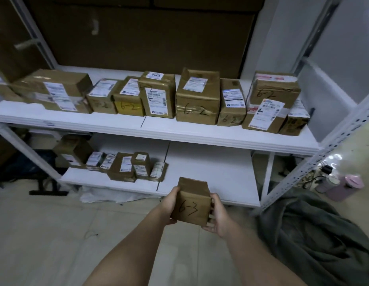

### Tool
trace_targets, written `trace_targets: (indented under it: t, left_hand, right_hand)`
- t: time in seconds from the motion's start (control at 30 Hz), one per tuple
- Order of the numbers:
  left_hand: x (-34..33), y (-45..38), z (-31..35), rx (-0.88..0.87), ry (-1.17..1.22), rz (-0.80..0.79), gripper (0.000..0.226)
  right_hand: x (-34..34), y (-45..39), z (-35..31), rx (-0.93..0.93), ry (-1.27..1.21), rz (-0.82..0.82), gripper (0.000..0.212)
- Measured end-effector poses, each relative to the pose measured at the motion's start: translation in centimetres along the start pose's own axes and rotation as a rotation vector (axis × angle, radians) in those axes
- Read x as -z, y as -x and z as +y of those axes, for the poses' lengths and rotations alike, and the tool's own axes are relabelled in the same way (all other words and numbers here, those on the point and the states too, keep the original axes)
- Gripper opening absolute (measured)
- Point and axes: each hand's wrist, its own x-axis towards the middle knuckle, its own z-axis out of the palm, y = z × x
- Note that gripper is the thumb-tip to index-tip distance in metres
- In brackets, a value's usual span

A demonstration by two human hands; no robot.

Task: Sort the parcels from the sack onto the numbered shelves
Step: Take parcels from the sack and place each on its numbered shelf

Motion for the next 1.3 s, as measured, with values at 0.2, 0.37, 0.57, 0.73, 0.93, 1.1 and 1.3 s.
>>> trace_targets:
  t: [0.2, 0.37, 0.57, 0.73, 0.93, 1.1, 1.3]
  left_hand:
    - [4.7, -4.6, 2.0, 0.015, 0.026, -0.005, 0.041]
    - [6.5, -8.8, 3.4, 0.035, 0.021, 0.011, 0.038]
    - [8.5, -17.0, 3.6, 0.109, -0.005, 0.068, 0.053]
    - [10.0, -24.8, 2.6, 0.100, -0.038, 0.053, 0.042]
    - [10.9, -36.5, 0.5, 0.014, -0.139, 0.038, 0.020]
    - [11.2, -44.7, -1.9, -0.058, -0.080, 0.056, 0.030]
    - [11.1, -50.7, -4.0, -0.103, 0.084, 0.074, 0.027]
  right_hand:
    - [-5.7, -2.8, -0.9, 0.015, -0.073, 0.027, 0.039]
    - [-8.2, -7.1, -1.2, -0.027, -0.014, 0.021, 0.047]
    - [-10.4, -14.4, -1.4, -0.051, 0.070, 0.047, 0.044]
    - [-11.8, -22.6, 0.3, -0.066, 0.111, 0.107, 0.040]
    - [-13.3, -34.3, 4.0, -0.036, 0.001, 0.208, 0.041]
    - [-14.1, -41.9, 5.8, 0.005, -0.051, 0.208, 0.024]
    - [-14.6, -47.1, 7.1, 0.019, -0.058, 0.193, 0.021]
